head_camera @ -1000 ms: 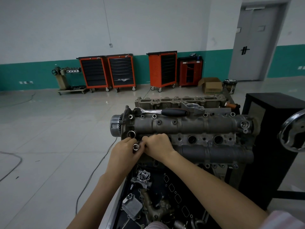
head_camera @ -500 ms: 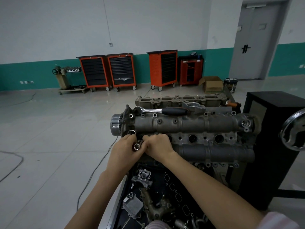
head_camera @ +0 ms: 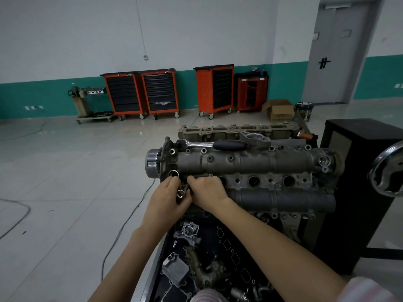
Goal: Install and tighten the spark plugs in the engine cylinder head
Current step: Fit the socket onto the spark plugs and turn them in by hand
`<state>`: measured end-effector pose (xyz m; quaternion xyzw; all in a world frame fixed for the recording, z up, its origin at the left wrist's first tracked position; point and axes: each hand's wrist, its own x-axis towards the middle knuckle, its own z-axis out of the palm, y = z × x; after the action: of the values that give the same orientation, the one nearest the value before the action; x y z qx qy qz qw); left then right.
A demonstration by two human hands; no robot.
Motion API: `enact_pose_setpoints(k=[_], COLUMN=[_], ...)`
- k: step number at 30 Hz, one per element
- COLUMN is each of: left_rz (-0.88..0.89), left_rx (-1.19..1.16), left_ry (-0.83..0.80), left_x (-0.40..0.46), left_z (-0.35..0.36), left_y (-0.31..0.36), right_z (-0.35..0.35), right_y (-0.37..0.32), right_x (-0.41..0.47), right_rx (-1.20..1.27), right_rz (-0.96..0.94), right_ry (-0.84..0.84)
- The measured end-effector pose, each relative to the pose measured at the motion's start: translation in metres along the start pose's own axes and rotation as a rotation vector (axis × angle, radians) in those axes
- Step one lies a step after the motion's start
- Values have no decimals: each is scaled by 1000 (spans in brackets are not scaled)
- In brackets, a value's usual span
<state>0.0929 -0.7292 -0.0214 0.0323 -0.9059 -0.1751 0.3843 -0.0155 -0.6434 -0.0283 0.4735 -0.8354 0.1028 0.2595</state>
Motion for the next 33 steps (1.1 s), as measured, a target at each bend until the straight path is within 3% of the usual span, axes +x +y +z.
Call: enact_pose_setpoints(k=[7,17,24,28,33], left_rz=[-8,-5,-33,-29,0], left_rx=[24,-65,1,33,-7], left_ry=[21,10,11,18,-9], left_x=[5,-2,2,4,1], left_z=[-7,1,0,1,0], left_y=[2,-6,-2,2,1], right_z=[-7,1,-9,-4,4], right_y=[-6,0,-3,-3,2], right_x=[-4,0,-7,-9,-4], right_rx=[-71,3,-19,23,37], right_rz=[98,36,73,117,56], right_ry=[213,50,193,183,37])
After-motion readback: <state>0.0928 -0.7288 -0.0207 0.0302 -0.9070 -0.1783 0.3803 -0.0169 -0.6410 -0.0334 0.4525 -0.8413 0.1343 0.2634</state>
